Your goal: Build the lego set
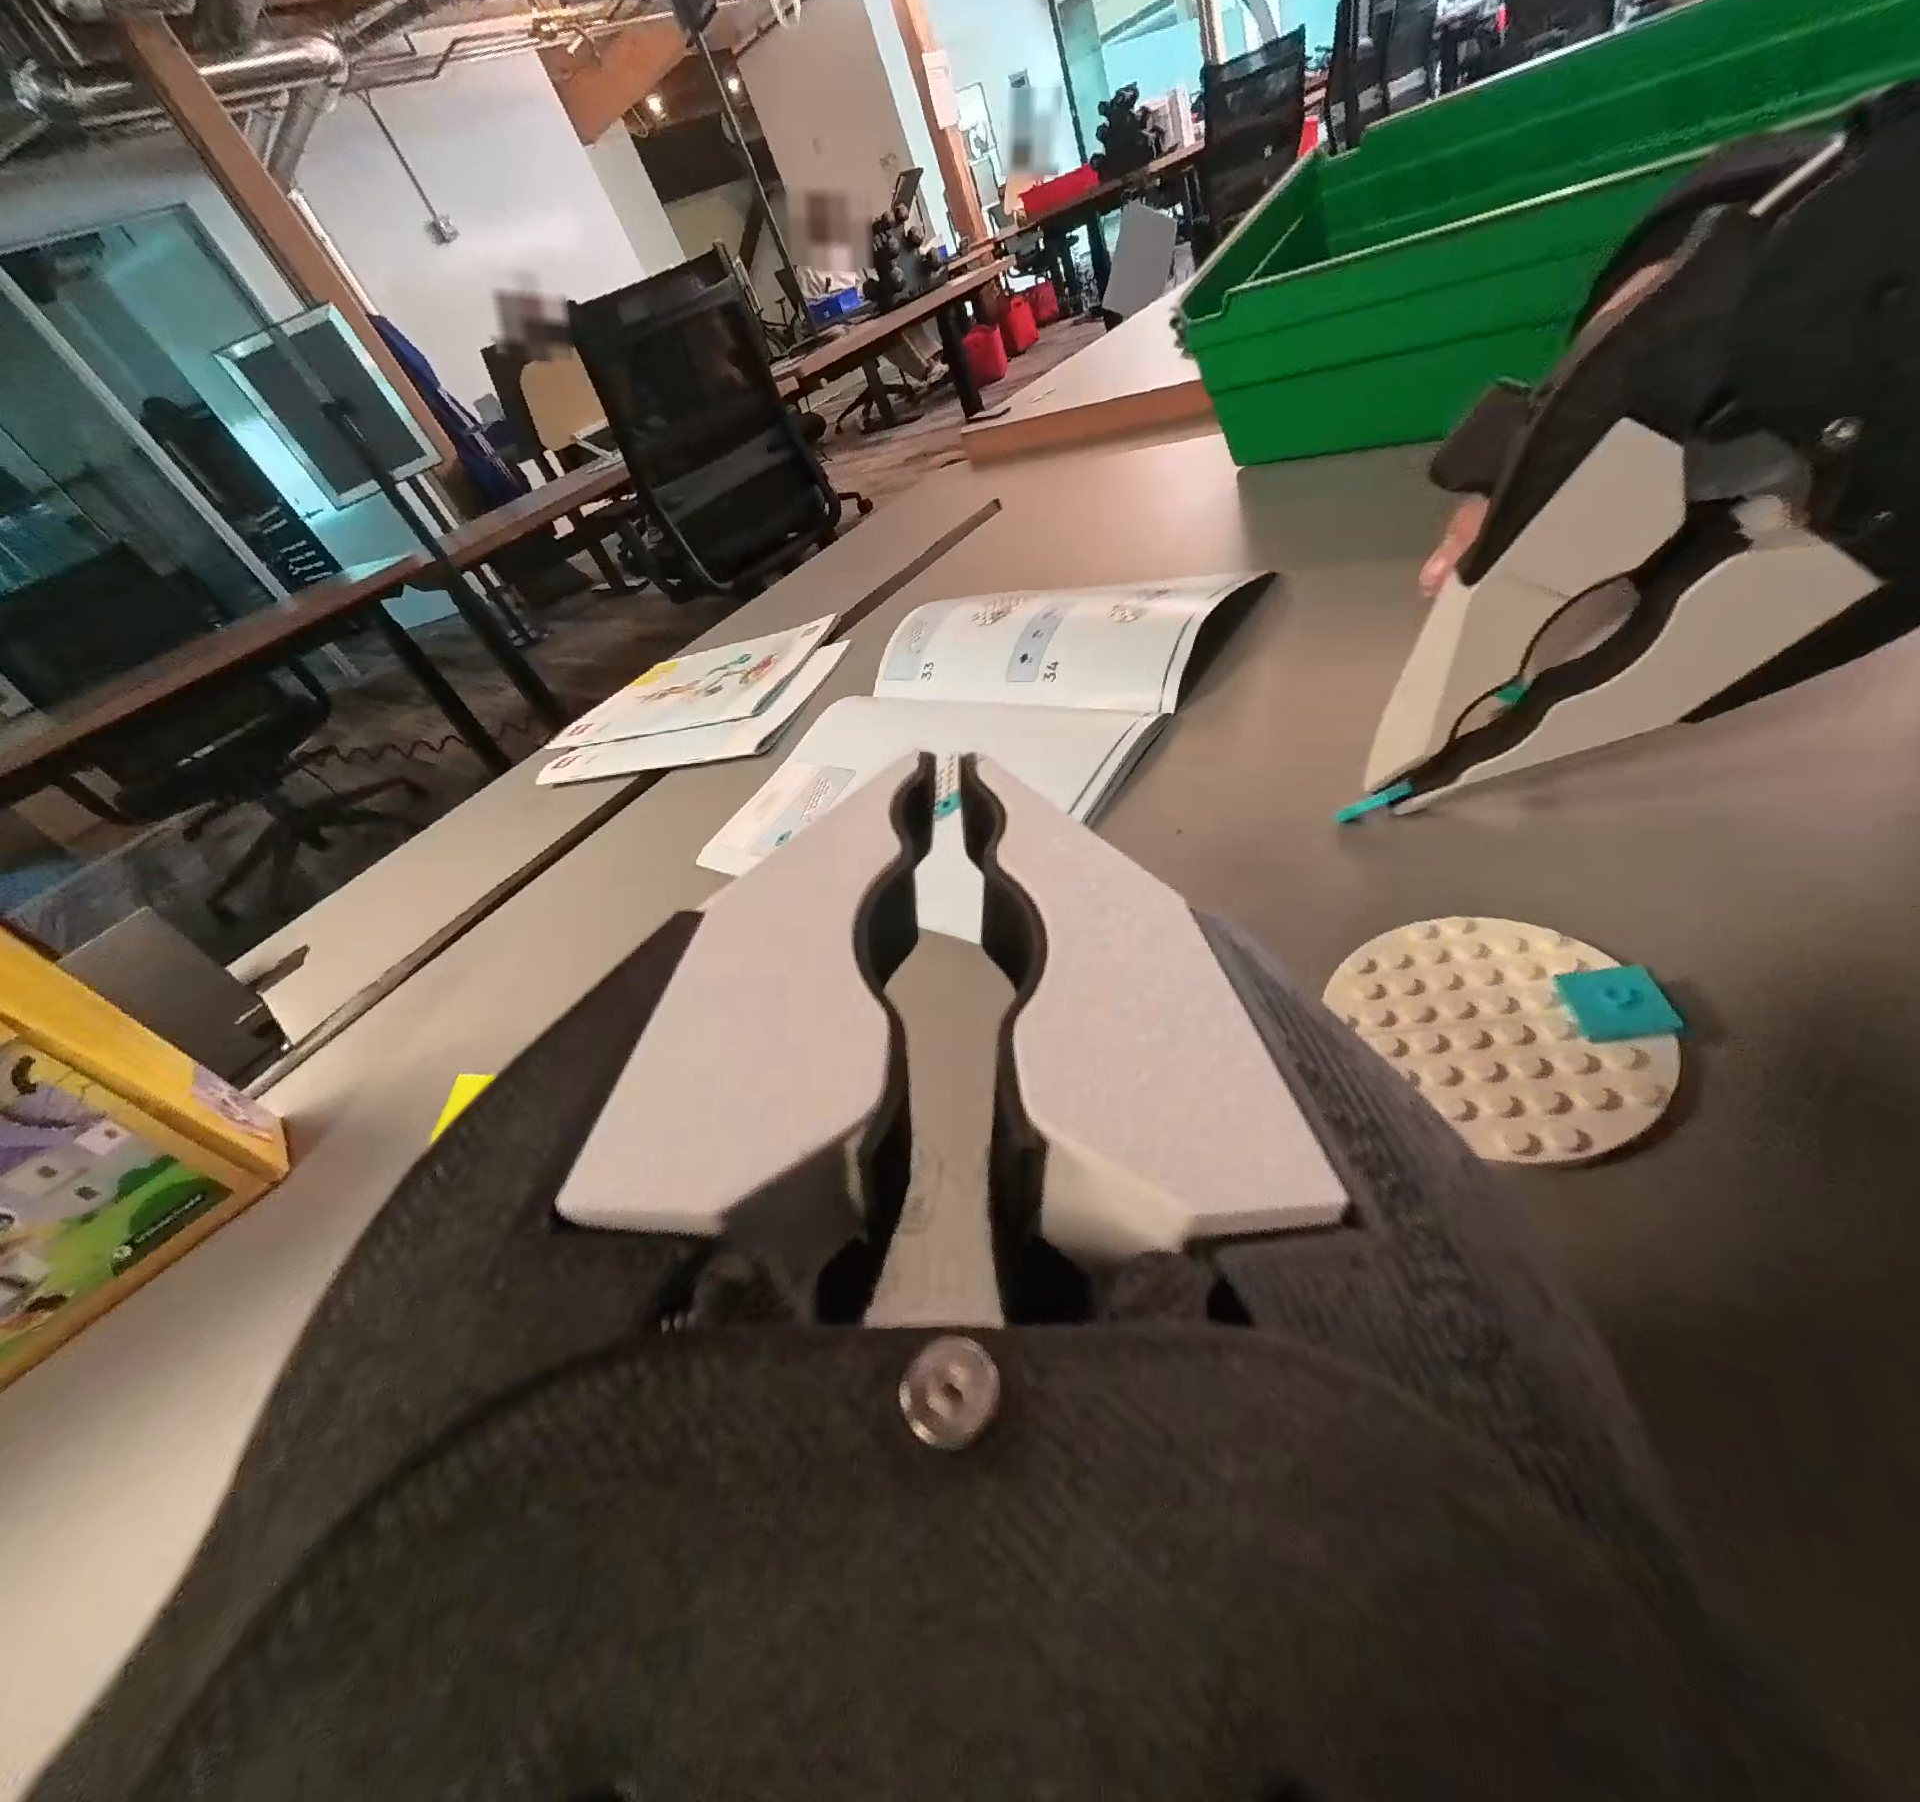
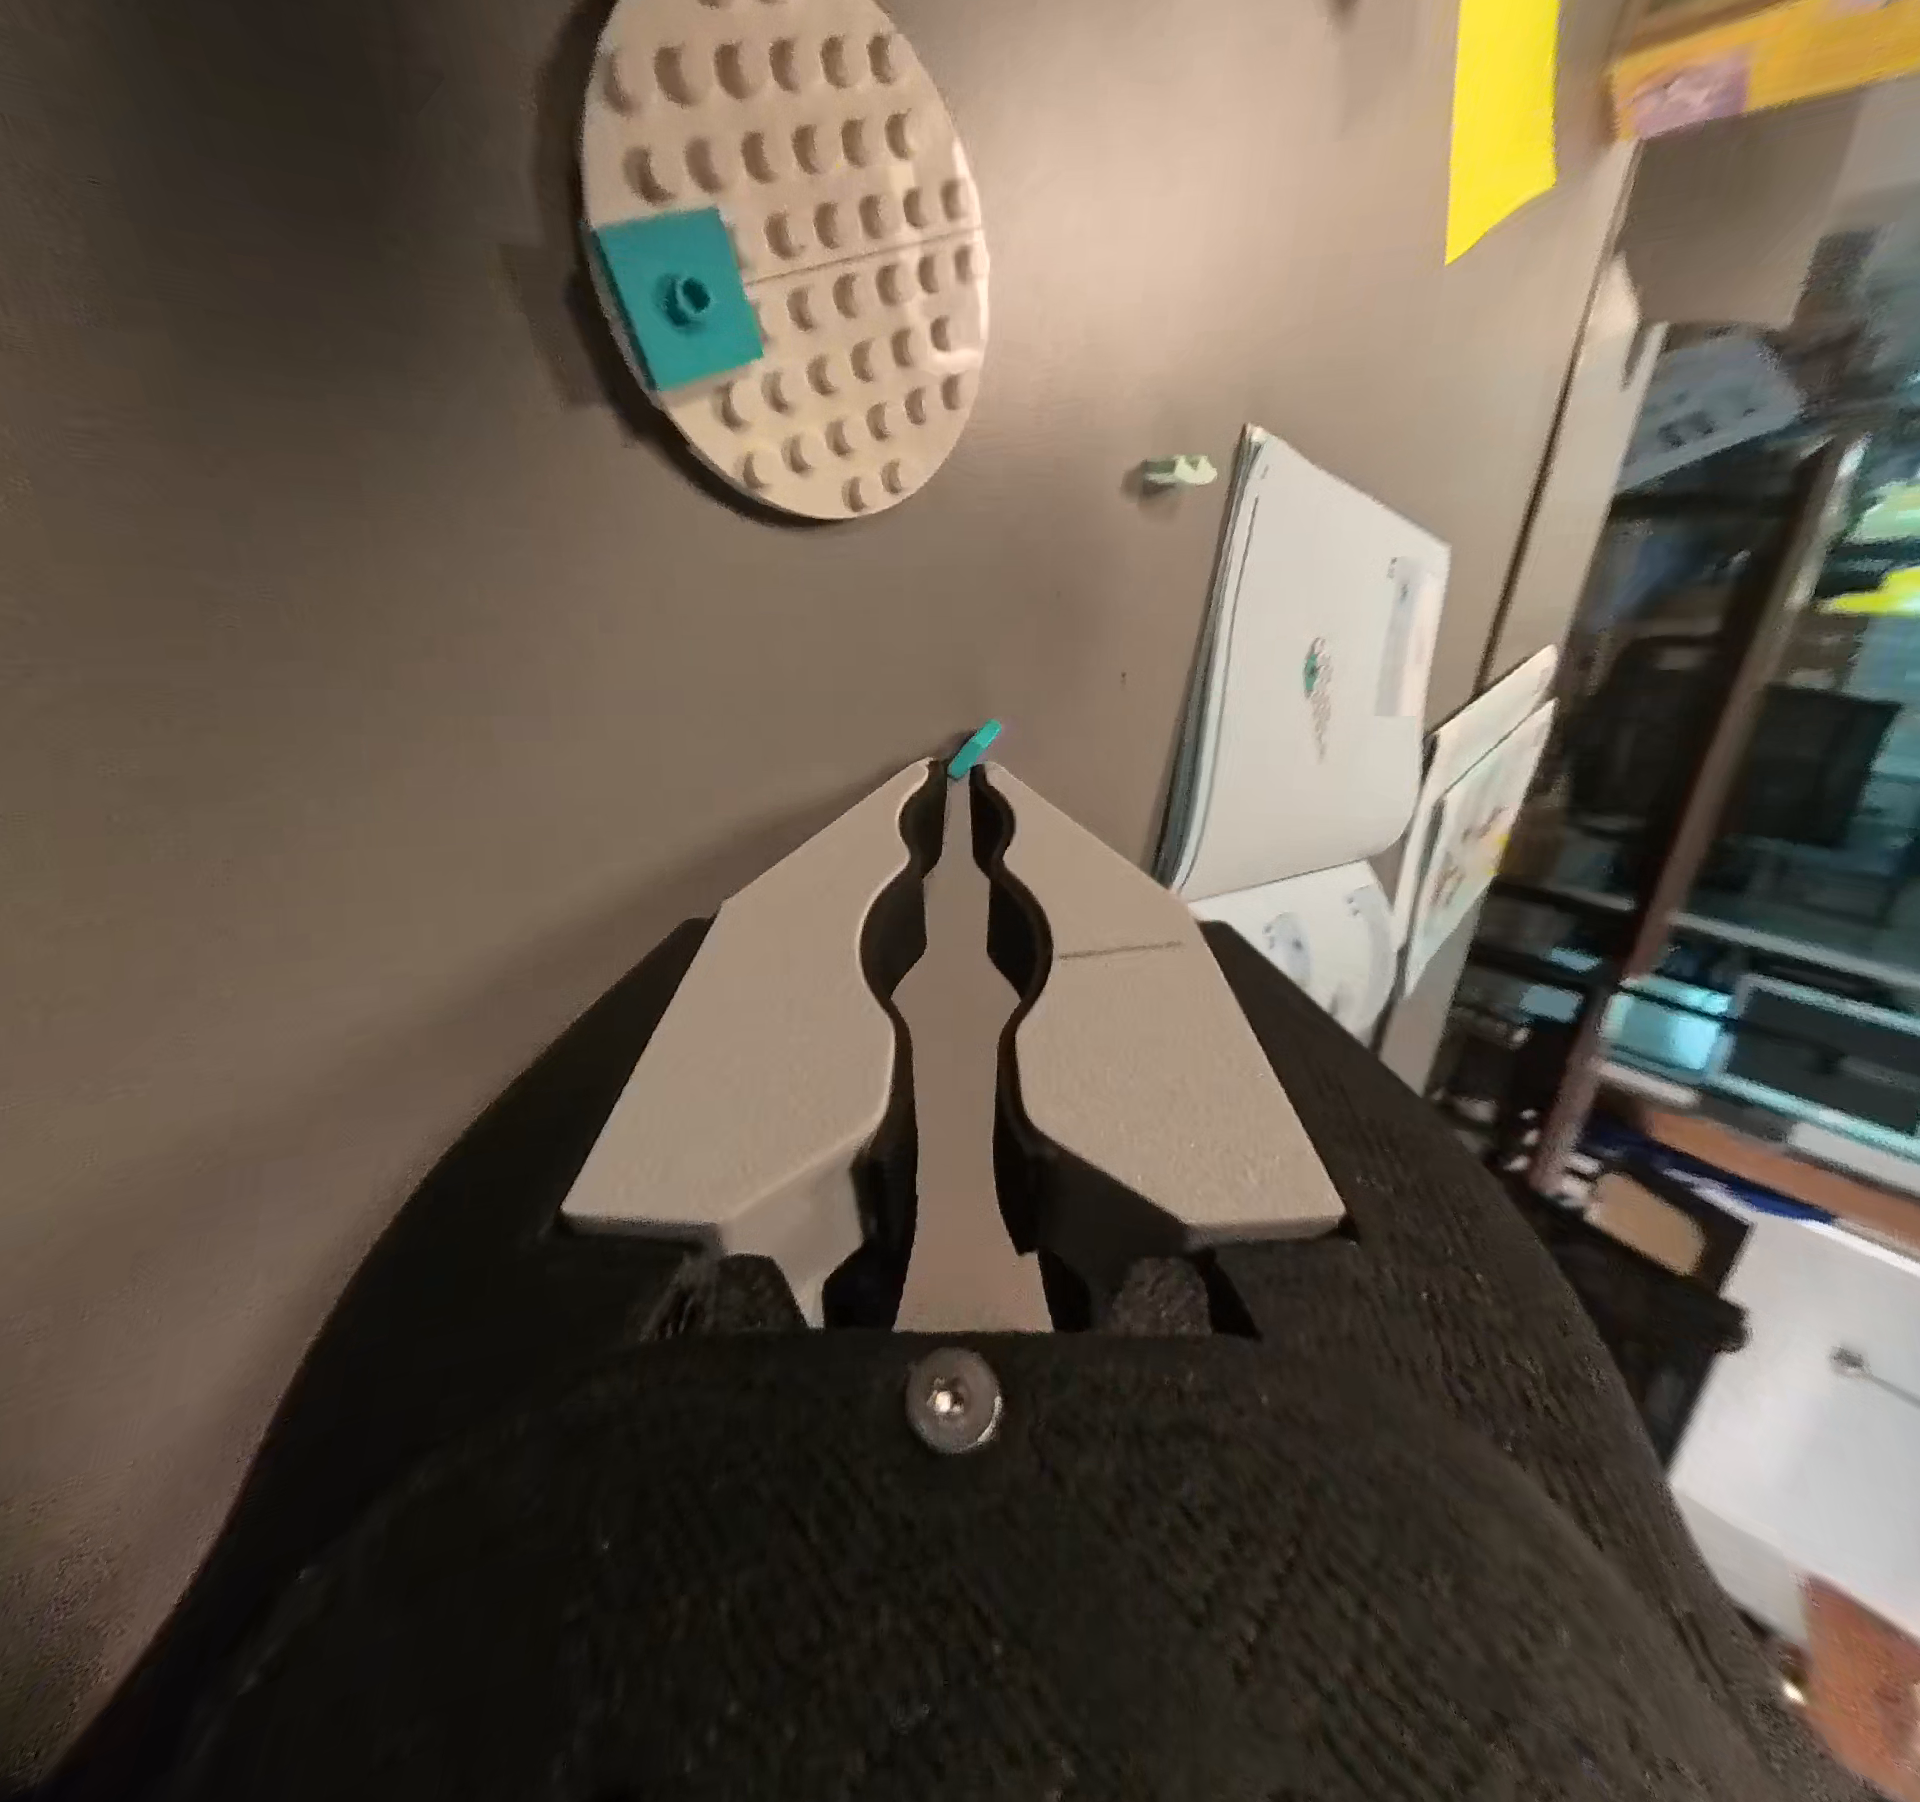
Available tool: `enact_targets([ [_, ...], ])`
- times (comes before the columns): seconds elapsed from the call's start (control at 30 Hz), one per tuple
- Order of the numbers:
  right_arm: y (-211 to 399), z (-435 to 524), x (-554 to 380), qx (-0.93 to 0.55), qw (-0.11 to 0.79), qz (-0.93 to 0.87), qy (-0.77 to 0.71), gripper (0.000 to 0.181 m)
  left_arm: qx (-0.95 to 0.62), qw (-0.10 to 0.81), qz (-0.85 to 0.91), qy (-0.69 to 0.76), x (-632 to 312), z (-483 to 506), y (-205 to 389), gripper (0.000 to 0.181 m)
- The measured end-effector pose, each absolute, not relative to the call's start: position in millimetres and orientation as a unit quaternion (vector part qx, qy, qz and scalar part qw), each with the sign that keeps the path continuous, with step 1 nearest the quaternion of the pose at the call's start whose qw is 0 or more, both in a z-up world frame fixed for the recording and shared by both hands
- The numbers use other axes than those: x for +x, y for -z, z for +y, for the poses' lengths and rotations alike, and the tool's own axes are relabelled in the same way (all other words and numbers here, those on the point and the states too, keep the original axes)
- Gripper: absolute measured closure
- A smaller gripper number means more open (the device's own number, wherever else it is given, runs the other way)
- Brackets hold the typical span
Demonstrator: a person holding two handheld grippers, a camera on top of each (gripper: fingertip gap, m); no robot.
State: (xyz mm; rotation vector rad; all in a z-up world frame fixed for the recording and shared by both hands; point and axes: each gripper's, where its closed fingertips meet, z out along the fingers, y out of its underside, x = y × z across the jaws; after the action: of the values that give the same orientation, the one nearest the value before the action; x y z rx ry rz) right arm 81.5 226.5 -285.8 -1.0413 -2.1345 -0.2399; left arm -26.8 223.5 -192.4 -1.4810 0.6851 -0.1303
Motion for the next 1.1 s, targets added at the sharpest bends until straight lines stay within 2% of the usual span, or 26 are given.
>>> enact_targets([
  [0.27,282.0,221.4,87.3,-0.506,0.335,-0.795,0.016,0.165,-0.658,0.691,0.290,0.079,-27.7,223.7,187.7,0.180],
  [0.4,274.2,202.6,85.4,-0.575,0.294,-0.752,-0.134,0.128,-0.654,0.696,0.287,0.077,-28.6,222.1,183.7,0.181],
  [0.5,252.6,173.8,61.2,-0.570,0.294,-0.705,-0.301,0.114,-0.645,0.703,0.290,0.075,-27.2,219.0,179.7,0.181],
  [0.53,250.0,159.8,54.1,-0.559,0.275,-0.702,-0.345,0.101,-0.644,0.703,0.292,0.076,-26.1,218.0,179.2,0.181],
  [0.63,273.3,149.8,43.4,-0.566,0.233,-0.719,-0.329,0.092,-0.641,0.703,0.298,0.082,-22.3,215.4,178.4,0.181],
  [0.73,289.0,151.6,35.5,-0.569,0.224,-0.732,-0.303,0.091,-0.636,0.700,0.310,0.097,-15.9,210.4,177.8,0.181],
  [0.9,287.4,160.1,33.4,-0.585,0.236,-0.718,-0.295,0.119,-0.638,0.674,0.338,0.158,-1.3,199.8,180.7,0.174],
  [1.03,278.4,170.2,33.3,-0.568,0.288,-0.718,-0.279,0.119,-0.687,0.600,0.304,0.273,8.4,198.8,193.9,0.154],
  [1.1,264.2,176.5,31.3,-0.551,0.335,-0.712,-0.278,0.119,-0.716,0.554,0.271,0.327,10.0,200.8,203.0,0.152],
])
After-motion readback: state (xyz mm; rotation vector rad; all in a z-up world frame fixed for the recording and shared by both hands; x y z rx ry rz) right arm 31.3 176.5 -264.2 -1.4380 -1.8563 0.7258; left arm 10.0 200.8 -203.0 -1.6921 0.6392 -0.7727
